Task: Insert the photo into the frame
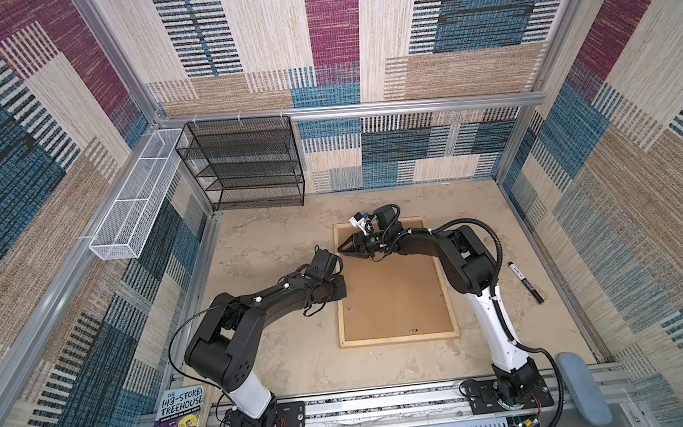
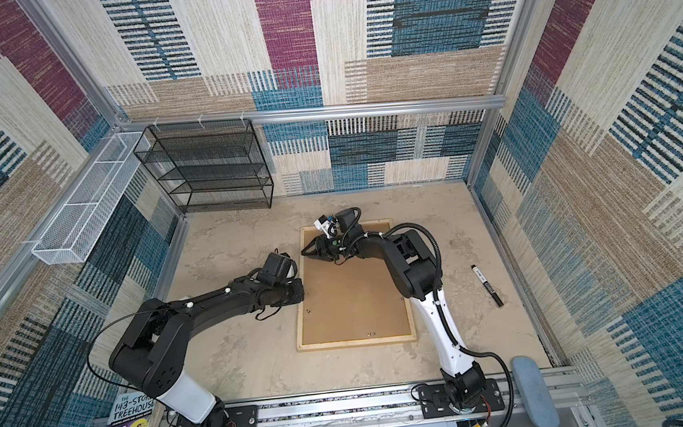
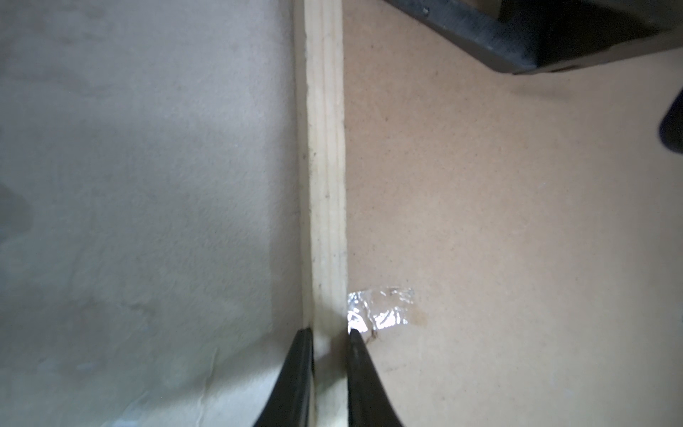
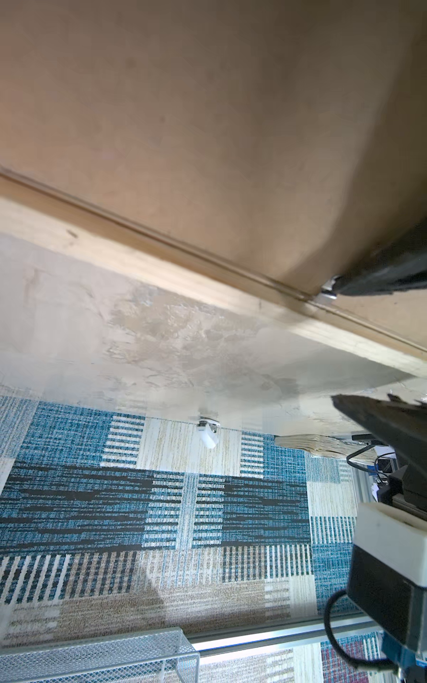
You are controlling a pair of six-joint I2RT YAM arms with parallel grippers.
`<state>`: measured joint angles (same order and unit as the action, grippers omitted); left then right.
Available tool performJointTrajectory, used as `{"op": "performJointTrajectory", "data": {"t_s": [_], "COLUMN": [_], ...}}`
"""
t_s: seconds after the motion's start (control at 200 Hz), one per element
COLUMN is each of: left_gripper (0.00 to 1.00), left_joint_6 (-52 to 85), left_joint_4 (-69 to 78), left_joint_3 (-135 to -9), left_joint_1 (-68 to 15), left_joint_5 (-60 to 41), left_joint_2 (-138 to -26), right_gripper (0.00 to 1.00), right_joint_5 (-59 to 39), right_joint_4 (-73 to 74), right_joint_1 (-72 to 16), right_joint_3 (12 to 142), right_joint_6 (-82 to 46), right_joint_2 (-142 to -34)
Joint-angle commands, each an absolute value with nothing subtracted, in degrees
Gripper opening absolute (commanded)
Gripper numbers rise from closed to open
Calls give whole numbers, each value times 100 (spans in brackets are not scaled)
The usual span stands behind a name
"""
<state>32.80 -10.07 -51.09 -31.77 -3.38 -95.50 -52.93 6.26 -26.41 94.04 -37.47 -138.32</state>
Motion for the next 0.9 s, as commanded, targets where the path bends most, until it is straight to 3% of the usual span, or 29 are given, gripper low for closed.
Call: {"op": "performJointTrajectory", "data": {"t_s": [0.0, 0.896], "left_gripper": [19, 19], "left_joint_6": [3128, 3111], "left_joint_4": [-773, -773], "left_joint_3": [-5137, -5168], "left_joint_1": [-3208, -3248], "left_joint_5": [-650, -703], "left_joint_2": [-9581, -9589], "right_gripper": [47, 47], "right_joint_5": [-4921, -4961], "right_joint_4": [224, 299], "right_joint_1": [-2659, -2733], "right_joint_3": [9417, 9541], "right_joint_6": [-3813, -3937], "right_joint_2": [-13930, -14079]}}
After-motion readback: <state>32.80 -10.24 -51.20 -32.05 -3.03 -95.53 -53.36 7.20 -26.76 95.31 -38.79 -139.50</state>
